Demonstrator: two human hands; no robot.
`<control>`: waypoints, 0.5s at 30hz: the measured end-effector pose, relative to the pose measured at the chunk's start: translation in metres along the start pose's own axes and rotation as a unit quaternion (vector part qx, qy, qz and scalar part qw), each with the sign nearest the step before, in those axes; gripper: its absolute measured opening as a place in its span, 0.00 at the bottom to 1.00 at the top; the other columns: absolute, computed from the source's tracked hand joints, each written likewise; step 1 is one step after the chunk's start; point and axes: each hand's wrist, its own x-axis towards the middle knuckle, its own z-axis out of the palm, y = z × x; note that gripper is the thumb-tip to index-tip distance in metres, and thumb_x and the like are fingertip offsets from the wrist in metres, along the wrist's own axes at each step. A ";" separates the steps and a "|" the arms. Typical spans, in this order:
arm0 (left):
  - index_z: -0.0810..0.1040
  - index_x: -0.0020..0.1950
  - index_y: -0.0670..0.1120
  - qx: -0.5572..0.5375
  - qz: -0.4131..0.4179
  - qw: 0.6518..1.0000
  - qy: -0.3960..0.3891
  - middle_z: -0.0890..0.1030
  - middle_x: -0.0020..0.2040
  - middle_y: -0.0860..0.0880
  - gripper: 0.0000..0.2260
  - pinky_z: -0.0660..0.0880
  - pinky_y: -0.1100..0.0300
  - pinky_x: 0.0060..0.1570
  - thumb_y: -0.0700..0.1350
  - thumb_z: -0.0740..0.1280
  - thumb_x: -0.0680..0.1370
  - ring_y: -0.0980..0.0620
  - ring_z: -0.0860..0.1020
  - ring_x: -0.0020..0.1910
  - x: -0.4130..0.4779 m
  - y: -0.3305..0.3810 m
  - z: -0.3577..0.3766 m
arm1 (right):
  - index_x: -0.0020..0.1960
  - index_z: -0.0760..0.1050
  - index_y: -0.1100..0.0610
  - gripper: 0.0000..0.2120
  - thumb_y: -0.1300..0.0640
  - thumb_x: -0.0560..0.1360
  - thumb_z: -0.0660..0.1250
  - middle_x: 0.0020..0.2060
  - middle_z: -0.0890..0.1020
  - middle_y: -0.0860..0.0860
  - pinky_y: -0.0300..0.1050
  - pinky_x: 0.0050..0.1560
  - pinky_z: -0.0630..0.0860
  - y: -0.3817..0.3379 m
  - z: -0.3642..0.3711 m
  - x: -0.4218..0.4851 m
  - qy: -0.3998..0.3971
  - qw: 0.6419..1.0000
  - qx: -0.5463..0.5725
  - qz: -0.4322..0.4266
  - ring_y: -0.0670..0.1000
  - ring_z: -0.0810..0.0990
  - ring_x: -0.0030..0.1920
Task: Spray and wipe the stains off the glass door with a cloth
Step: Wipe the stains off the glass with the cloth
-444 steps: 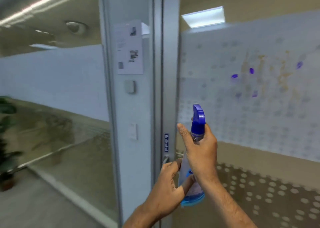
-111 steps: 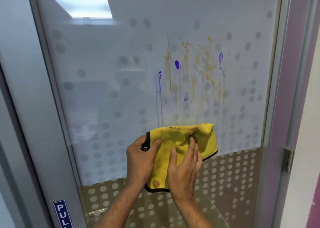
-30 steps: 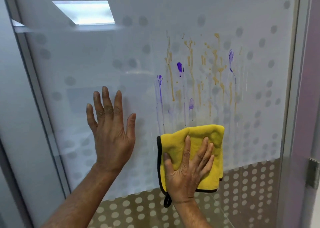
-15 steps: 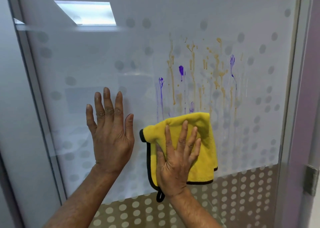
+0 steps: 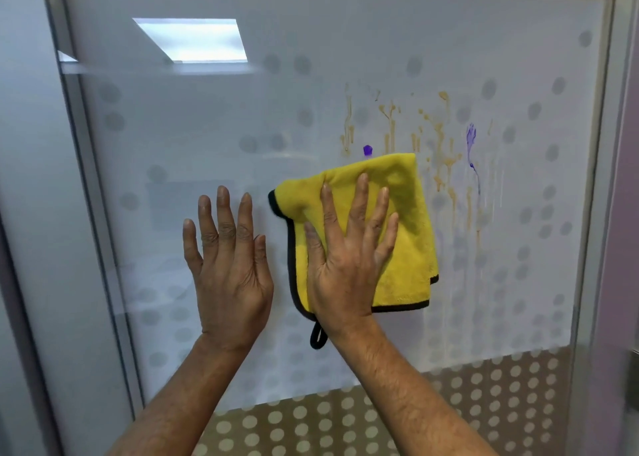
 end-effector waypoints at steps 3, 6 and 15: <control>0.60 0.84 0.44 0.002 -0.003 1.000 0.003 0.57 0.86 0.41 0.23 0.48 0.39 0.84 0.47 0.52 0.89 0.41 0.52 0.86 0.000 0.001 0.000 | 0.83 0.59 0.46 0.27 0.39 0.86 0.53 0.84 0.57 0.57 0.69 0.81 0.51 0.004 -0.001 -0.028 -0.022 0.999 -0.009 -0.024 0.64 0.50 0.84; 0.59 0.85 0.44 -0.001 -0.011 1.000 0.004 0.56 0.86 0.41 0.23 0.47 0.39 0.83 0.48 0.51 0.89 0.40 0.51 0.86 0.001 0.004 0.001 | 0.84 0.57 0.45 0.27 0.39 0.87 0.54 0.85 0.55 0.57 0.69 0.81 0.51 0.017 -0.003 -0.067 -0.045 0.998 -0.016 -0.042 0.65 0.51 0.84; 0.56 0.85 0.46 0.015 -0.033 0.999 0.008 0.55 0.86 0.42 0.24 0.47 0.39 0.83 0.51 0.50 0.89 0.40 0.52 0.86 0.001 0.008 0.005 | 0.84 0.56 0.46 0.34 0.53 0.79 0.61 0.85 0.56 0.56 0.73 0.79 0.55 0.112 -0.020 -0.121 -0.012 0.998 -0.001 0.057 0.66 0.53 0.84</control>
